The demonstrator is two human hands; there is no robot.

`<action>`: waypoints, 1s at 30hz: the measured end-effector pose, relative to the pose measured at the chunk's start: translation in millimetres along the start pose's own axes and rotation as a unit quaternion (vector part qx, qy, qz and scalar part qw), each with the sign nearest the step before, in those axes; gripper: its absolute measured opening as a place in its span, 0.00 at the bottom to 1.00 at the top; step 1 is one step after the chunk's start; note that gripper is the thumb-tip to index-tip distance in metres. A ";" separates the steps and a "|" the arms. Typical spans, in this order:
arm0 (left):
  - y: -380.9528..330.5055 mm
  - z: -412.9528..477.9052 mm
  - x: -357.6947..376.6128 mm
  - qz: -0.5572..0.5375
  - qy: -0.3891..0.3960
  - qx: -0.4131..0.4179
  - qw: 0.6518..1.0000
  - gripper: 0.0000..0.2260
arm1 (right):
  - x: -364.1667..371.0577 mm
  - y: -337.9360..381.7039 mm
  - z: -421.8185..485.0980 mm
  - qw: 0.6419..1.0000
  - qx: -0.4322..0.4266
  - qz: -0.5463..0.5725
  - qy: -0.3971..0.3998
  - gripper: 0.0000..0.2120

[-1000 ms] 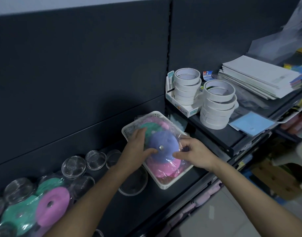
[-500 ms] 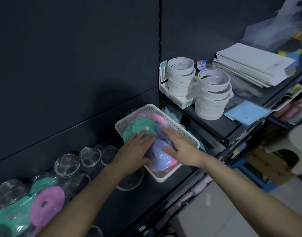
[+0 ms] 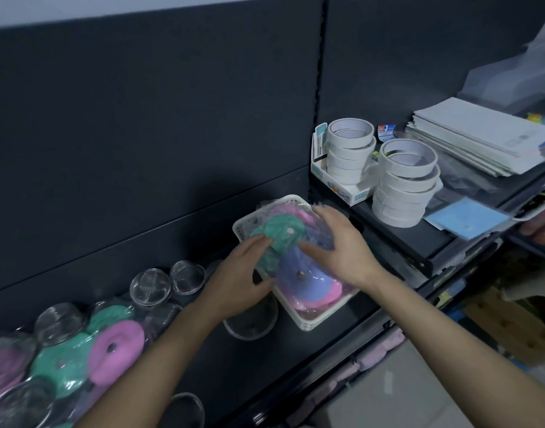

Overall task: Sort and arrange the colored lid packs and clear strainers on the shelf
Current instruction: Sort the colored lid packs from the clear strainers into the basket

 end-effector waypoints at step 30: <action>60.3 -92.1 -25.0 -0.034 -0.082 -0.115 0.989 0.31 | 89.1 5.5 26.4 0.935 0.053 -0.339 0.093 0.19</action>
Point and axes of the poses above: each hand's wrist, its own z-axis towards the middle knuckle, its own x-axis out of the palm, y = z × x, the point moved 8 cm from there along z, towards the middle knuckle, and after that the axes turned 14 degrees about y, right-handed, at the moved point
